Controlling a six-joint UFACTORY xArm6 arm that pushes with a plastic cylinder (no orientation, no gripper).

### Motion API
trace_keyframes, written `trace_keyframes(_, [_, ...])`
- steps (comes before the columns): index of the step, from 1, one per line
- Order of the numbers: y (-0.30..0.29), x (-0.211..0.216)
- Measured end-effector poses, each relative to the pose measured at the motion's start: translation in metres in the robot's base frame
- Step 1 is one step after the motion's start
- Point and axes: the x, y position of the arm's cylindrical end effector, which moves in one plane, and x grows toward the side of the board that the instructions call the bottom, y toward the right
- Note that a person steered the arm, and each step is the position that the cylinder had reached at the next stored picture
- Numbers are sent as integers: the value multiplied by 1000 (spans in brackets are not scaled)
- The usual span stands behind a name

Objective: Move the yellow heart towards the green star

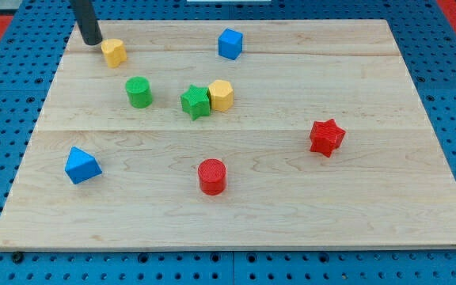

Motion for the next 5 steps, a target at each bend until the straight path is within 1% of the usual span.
trace_keyframes(1, [41,18])
trace_keyframes(2, [76,14])
trace_keyframes(3, [82,-1])
trace_keyframes(4, [138,24])
trace_keyframes(5, [157,60])
